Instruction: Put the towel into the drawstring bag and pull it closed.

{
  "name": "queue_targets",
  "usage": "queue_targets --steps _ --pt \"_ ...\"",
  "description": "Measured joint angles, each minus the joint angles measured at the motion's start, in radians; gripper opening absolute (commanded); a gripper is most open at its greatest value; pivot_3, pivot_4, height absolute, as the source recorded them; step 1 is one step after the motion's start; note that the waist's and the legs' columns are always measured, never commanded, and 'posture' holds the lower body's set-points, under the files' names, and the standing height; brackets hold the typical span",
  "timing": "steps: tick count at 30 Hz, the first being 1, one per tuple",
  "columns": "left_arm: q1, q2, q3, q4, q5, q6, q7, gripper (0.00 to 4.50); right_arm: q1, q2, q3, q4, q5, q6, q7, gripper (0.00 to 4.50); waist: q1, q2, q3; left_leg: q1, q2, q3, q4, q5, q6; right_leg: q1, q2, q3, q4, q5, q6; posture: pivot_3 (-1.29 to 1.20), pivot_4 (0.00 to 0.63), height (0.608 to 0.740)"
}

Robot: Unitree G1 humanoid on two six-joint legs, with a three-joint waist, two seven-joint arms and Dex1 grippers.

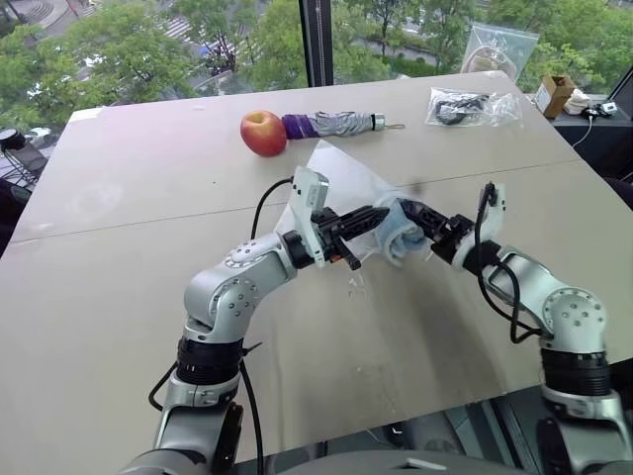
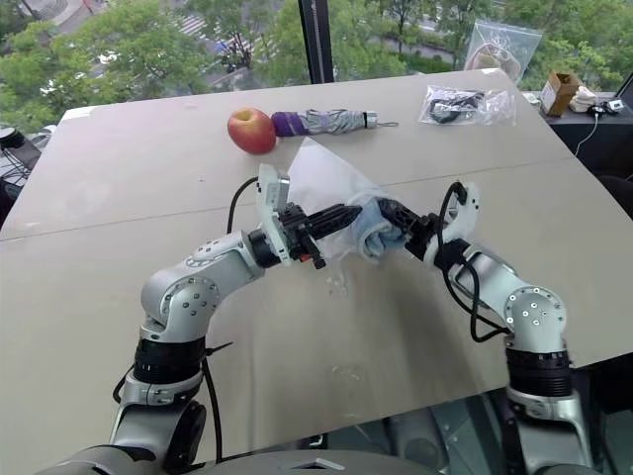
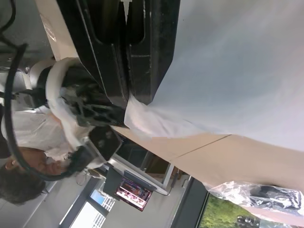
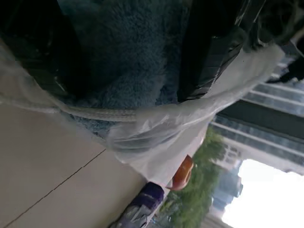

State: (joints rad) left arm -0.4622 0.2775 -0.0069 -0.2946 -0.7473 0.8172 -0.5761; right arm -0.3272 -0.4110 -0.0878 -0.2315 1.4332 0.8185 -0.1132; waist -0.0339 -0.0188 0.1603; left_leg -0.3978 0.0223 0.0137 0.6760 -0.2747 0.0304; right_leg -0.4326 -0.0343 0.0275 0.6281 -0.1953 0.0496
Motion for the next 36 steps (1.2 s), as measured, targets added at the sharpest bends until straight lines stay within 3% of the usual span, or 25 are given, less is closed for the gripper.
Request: queue_targets --steps 7,14,17,22,29,36 --pt "-0.006 0.012 0.001 0.002 0.000 0.002 -0.009 0.00 0.038 -0.095 0.083 -0.111 -0.191 0.015 0.330 3.12 0.001 0.000 0.000 0.000 0.000 0.000 0.000 0.000 0.000 0.000 0.001 0.000 0.000 0.000 0.000 0.00 0.150 0.740" --pt "-0.006 0.012 -0.005 0.002 0.000 0.008 -0.010 0.00 0.037 -0.111 0.141 -0.124 -0.278 0.078 0.402 3.12 0.010 -0.001 0.000 0.000 0.000 0.000 0.000 0.000 0.000 0.000 0.000 0.000 0.000 0.000 0.000 0.00 0.150 0.740" --pt "-0.005 0.013 -0.013 0.001 0.000 0.013 -0.012 0.00 0.036 -0.113 0.167 -0.125 -0.321 0.099 0.410 2.47 0.014 -0.001 0.000 0.000 0.000 0.000 0.000 0.000 0.000 0.000 0.000 0.000 0.000 0.000 0.000 0.00 0.150 0.740" --pt "0.007 0.014 -0.033 -0.015 -0.004 0.032 -0.013 0.00 0.017 -0.034 0.169 -0.114 -0.353 0.136 0.375 0.02 0.019 -0.001 0.000 0.000 0.000 0.000 0.000 0.000 0.000 0.000 0.000 0.001 0.000 0.000 0.000 0.00 0.150 0.740" --pt "0.026 0.028 -0.044 -0.050 -0.013 0.051 -0.024 0.00 -0.053 0.165 0.140 -0.048 -0.412 0.090 0.271 0.02 0.019 -0.001 0.000 0.000 0.000 0.000 0.000 0.000 0.000 0.000 0.000 0.000 0.001 0.000 0.000 0.00 0.150 0.740" --pt "0.025 0.032 -0.032 -0.062 -0.023 0.043 -0.025 0.00 -0.184 0.521 -0.073 0.134 -0.366 -0.105 0.089 0.02 0.019 -0.001 0.000 0.000 0.000 -0.001 0.000 0.000 0.000 0.000 0.000 -0.001 0.001 0.000 0.000 0.00 0.150 0.740"
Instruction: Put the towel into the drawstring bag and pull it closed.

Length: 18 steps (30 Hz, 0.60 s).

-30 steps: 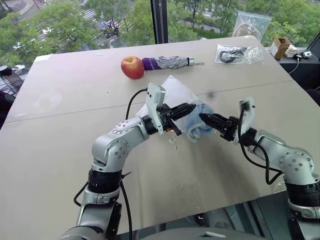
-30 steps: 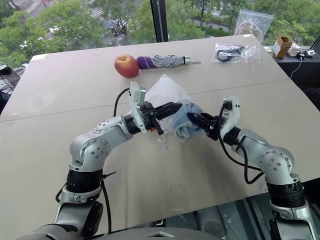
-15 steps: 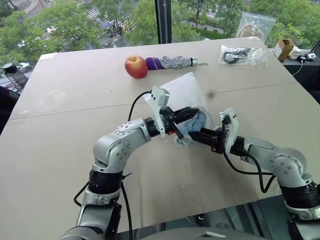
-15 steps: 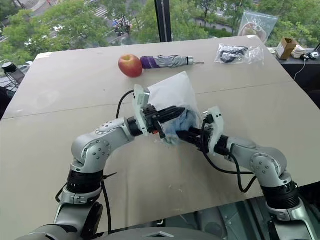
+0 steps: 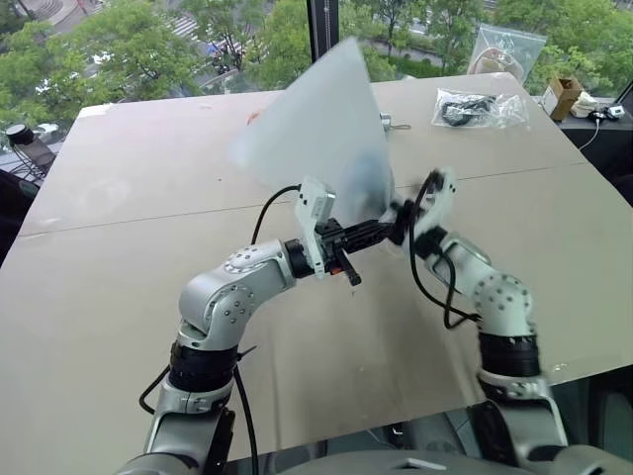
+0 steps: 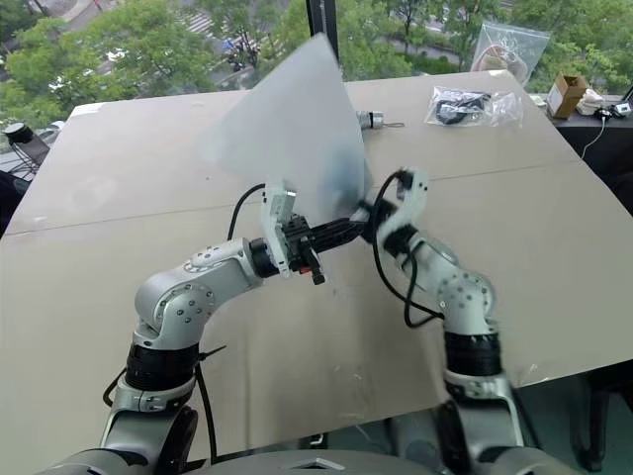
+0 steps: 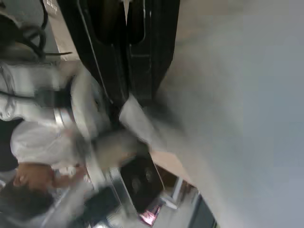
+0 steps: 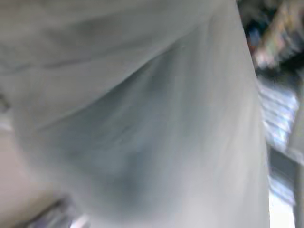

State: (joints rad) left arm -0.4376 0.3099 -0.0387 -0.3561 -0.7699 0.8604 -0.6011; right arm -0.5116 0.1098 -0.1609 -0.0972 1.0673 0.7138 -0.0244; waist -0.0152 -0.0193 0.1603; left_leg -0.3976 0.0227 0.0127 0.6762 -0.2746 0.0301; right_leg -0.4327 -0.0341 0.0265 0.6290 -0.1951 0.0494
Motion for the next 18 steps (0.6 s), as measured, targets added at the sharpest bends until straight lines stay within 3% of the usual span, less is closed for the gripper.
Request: queue_targets --steps 4,8,12,15,18 --pt "0.000 -0.001 -0.001 -0.009 -0.003 0.001 0.000 0.00 -0.014 0.038 -0.064 0.023 0.104 -0.053 -0.069 0.02 0.003 0.001 0.000 -0.001 -0.001 0.000 0.000 0.000 0.000 0.000 -0.002 -0.001 -0.001 0.000 0.000 0.00 0.150 0.740" --pt "-0.001 -0.002 -0.005 -0.009 -0.003 -0.004 0.002 0.00 -0.014 0.040 -0.122 0.024 0.345 -0.096 -0.177 0.02 -0.002 0.001 0.000 -0.001 -0.001 0.000 0.000 0.000 0.000 0.000 -0.002 -0.001 0.000 0.000 0.000 0.00 0.150 0.740" --pt "0.000 -0.006 -0.011 -0.008 -0.001 -0.010 0.006 0.00 0.013 0.034 -0.081 -0.006 0.381 -0.075 -0.235 0.02 -0.011 0.001 0.000 0.001 0.000 -0.001 -0.001 0.000 0.000 0.000 0.000 -0.001 0.002 0.000 0.000 0.00 0.150 0.740" --pt "-0.004 -0.008 -0.009 0.007 0.004 -0.021 0.012 0.00 0.087 -0.070 0.010 -0.028 0.274 -0.004 -0.218 1.08 -0.014 0.001 0.000 0.000 0.000 -0.001 0.000 0.000 0.000 0.000 -0.001 -0.001 0.003 0.000 0.000 0.00 0.150 0.740" --pt "-0.017 -0.007 0.003 0.037 0.029 -0.051 0.015 0.00 0.150 -0.194 0.064 -0.078 0.188 0.051 -0.170 2.48 -0.009 0.001 0.000 0.000 -0.001 0.000 0.000 0.000 0.000 0.000 -0.001 0.000 0.001 0.000 0.000 0.00 0.150 0.740"
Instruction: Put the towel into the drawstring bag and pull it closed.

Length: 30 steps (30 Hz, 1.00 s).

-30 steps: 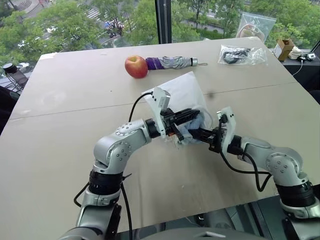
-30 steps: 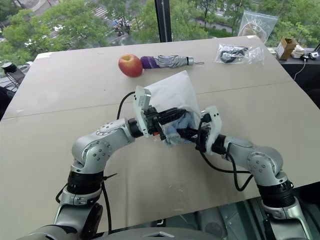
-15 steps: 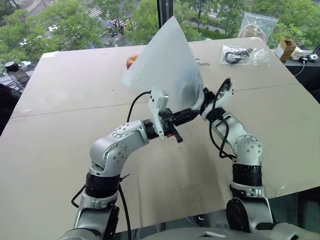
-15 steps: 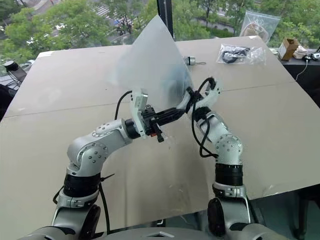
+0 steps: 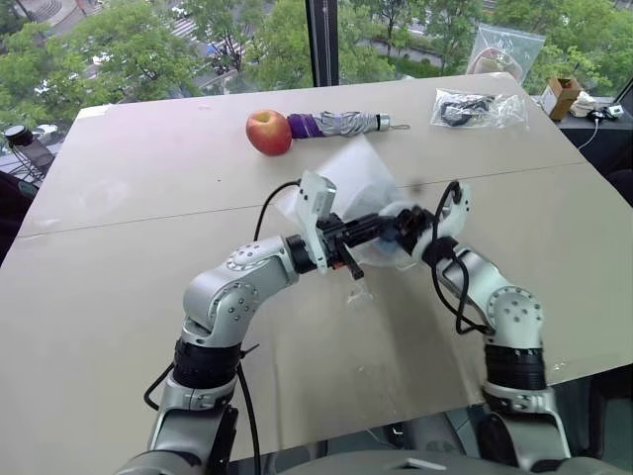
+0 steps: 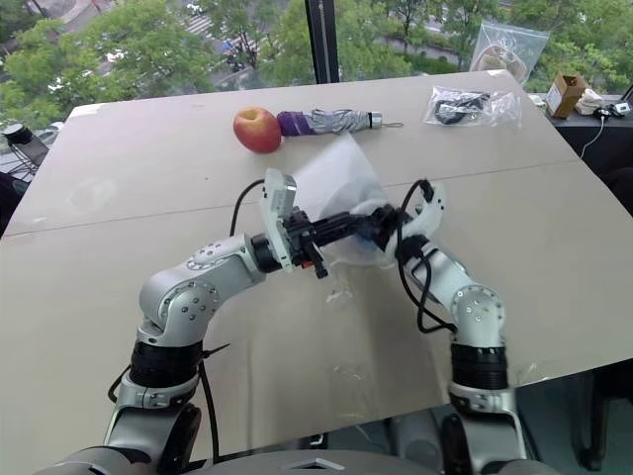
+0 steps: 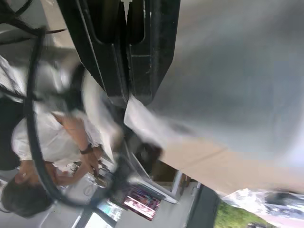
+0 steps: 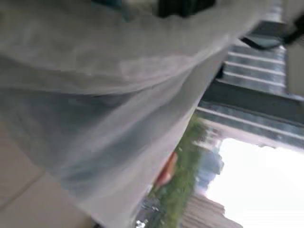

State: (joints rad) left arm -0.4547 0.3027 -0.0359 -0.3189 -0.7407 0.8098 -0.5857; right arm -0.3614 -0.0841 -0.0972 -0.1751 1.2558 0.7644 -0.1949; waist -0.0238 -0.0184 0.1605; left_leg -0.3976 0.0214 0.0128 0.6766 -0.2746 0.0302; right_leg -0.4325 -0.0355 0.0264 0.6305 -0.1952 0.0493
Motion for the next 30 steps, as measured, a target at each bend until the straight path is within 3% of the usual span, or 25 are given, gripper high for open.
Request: queue_targets --steps 1,3,14,18,24,30 --pt "-0.007 0.001 0.006 0.014 0.004 -0.011 0.000 0.00 0.022 -0.076 0.026 -0.028 -0.055 0.017 0.041 3.03 0.002 0.000 0.000 0.000 0.000 0.001 0.000 0.000 0.000 0.000 0.000 0.001 -0.001 0.000 0.000 0.00 0.150 0.740" --pt "-0.010 0.001 0.006 0.024 0.009 -0.013 -0.003 0.00 0.031 -0.123 0.038 -0.064 -0.092 0.025 0.085 3.89 0.002 0.000 0.000 0.000 0.000 0.002 0.000 0.000 0.000 0.000 0.000 0.002 -0.002 0.000 0.000 0.00 0.150 0.740" --pt "-0.029 0.011 -0.013 0.097 0.114 -0.105 -0.022 0.00 0.119 -0.434 0.083 -0.212 -0.192 0.108 0.466 3.89 0.011 -0.001 0.000 0.000 0.001 0.001 0.000 0.000 0.000 0.000 0.001 0.001 -0.003 0.000 0.000 0.00 0.150 0.740" --pt "-0.033 0.006 -0.014 0.104 0.137 -0.126 -0.022 0.00 0.145 -0.474 0.088 -0.296 -0.157 0.127 0.598 3.89 0.008 -0.001 0.000 0.000 0.001 0.001 0.000 0.000 0.000 0.000 0.001 0.001 -0.003 0.000 0.000 0.00 0.150 0.740" --pt "-0.033 -0.005 -0.015 0.104 0.148 -0.126 -0.023 0.00 0.144 -0.479 0.003 -0.336 -0.105 0.098 0.668 3.89 0.013 -0.001 0.000 0.000 0.000 0.001 0.000 0.000 0.000 0.001 0.001 0.001 -0.003 0.000 0.000 0.00 0.150 0.740" --pt "-0.033 -0.010 -0.014 0.104 0.149 -0.125 -0.023 0.00 0.201 -0.597 -0.094 -0.270 -0.201 0.063 0.696 3.89 0.016 -0.001 0.000 0.000 0.000 0.001 0.001 0.000 0.000 0.001 0.001 0.001 -0.003 0.000 0.000 0.00 0.150 0.740"
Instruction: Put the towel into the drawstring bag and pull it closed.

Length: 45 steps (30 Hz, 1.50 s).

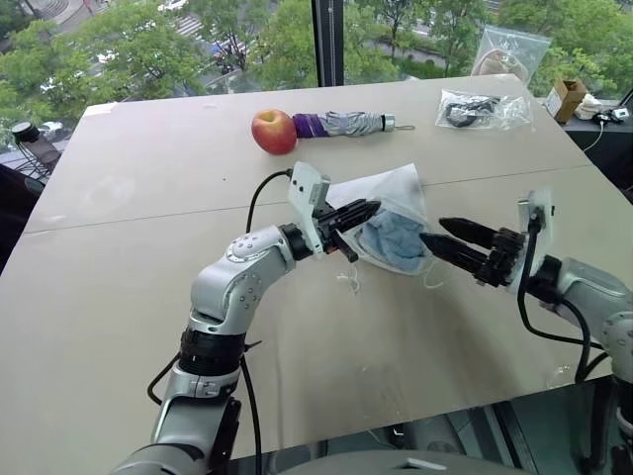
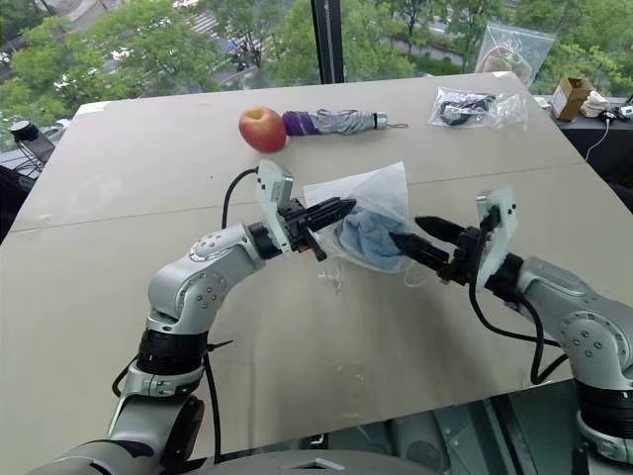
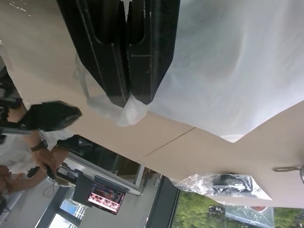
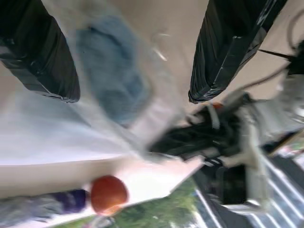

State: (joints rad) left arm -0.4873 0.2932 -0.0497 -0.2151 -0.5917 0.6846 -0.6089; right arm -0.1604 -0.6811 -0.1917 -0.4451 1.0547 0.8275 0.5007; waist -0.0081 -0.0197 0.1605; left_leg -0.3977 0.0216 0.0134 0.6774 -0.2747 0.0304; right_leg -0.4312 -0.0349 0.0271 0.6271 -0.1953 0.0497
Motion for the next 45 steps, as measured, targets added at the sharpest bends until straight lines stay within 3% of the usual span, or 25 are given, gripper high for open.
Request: queue_targets --steps 4,8,19,22,28,31,35,39,43,45 --pt "0.000 -0.002 0.000 0.000 0.001 0.001 -0.001 0.00 0.065 -0.117 0.044 0.004 -0.142 -0.002 0.061 3.89 -0.006 0.000 0.000 0.001 0.000 0.001 0.000 0.000 0.000 0.000 0.000 0.001 0.000 0.000 0.000 0.00 0.150 0.740" --pt "0.000 -0.004 -0.001 0.000 0.002 0.001 -0.004 0.00 0.077 -0.135 0.148 0.003 -0.239 0.000 0.080 3.89 -0.005 0.000 0.000 0.001 0.000 0.000 0.000 0.000 0.000 0.000 0.001 0.001 0.001 0.000 0.000 0.00 0.150 0.740" --pt "0.001 -0.005 -0.003 0.000 0.005 0.004 -0.005 0.00 -0.003 0.092 0.273 0.065 -0.429 -0.017 -0.010 3.89 -0.002 0.000 0.000 0.000 0.000 0.000 0.002 0.000 0.000 0.000 0.001 0.001 0.001 0.000 0.000 0.00 0.150 0.740" --pt "0.002 -0.005 -0.002 0.000 0.009 0.004 -0.005 0.00 -0.003 0.111 0.275 0.079 -0.460 -0.021 -0.012 2.99 -0.001 -0.001 0.000 0.000 0.000 0.000 0.002 0.000 0.000 0.000 0.000 0.001 0.001 0.000 0.000 0.00 0.150 0.740" --pt "0.019 -0.004 -0.002 -0.001 0.012 0.004 -0.005 0.00 0.008 0.107 0.233 0.081 -0.452 -0.018 0.020 0.06 -0.002 0.000 0.000 0.000 0.000 0.000 0.002 0.000 0.000 0.000 0.000 0.000 0.001 0.000 0.000 0.00 0.150 0.740" --pt "0.020 -0.005 0.001 -0.001 0.012 0.004 -0.005 0.00 0.008 0.094 0.163 0.073 -0.402 0.002 0.046 0.06 -0.002 -0.001 0.000 0.000 0.000 0.000 0.003 0.000 0.000 0.000 0.000 0.000 0.001 0.000 0.000 0.00 0.150 0.740" --pt "0.020 -0.019 0.010 -0.001 0.002 0.004 -0.004 0.00 -0.004 0.088 0.003 0.026 -0.119 0.101 0.112 0.06 -0.002 -0.001 0.000 0.000 0.000 0.000 0.003 0.000 0.000 0.001 0.000 0.000 0.001 0.000 0.000 0.00 0.150 0.740" --pt "0.020 -0.007 0.001 0.011 0.028 -0.017 -0.012 0.00 -0.113 0.141 -0.117 0.030 0.184 0.138 0.018 0.06 -0.009 -0.001 0.000 0.002 0.001 0.000 0.003 0.000 0.000 0.001 0.001 0.001 0.003 0.000 0.000 0.00 0.150 0.740" --pt "0.027 0.009 -0.010 0.022 0.056 -0.049 -0.043 1.30 -0.183 0.193 -0.140 0.043 0.338 0.125 -0.115 0.00 -0.001 -0.001 0.000 0.002 0.001 -0.002 0.003 0.000 0.000 0.001 0.001 -0.001 0.005 0.000 0.000 0.00 0.150 0.740" --pt "0.043 0.010 -0.001 0.018 0.056 -0.060 -0.042 2.28 -0.182 0.208 -0.126 0.064 0.354 0.124 -0.160 0.00 -0.003 -0.001 0.000 0.001 0.000 0.000 0.003 0.000 0.000 0.001 0.000 0.000 0.004 0.000 0.000 0.00 0.150 0.740"
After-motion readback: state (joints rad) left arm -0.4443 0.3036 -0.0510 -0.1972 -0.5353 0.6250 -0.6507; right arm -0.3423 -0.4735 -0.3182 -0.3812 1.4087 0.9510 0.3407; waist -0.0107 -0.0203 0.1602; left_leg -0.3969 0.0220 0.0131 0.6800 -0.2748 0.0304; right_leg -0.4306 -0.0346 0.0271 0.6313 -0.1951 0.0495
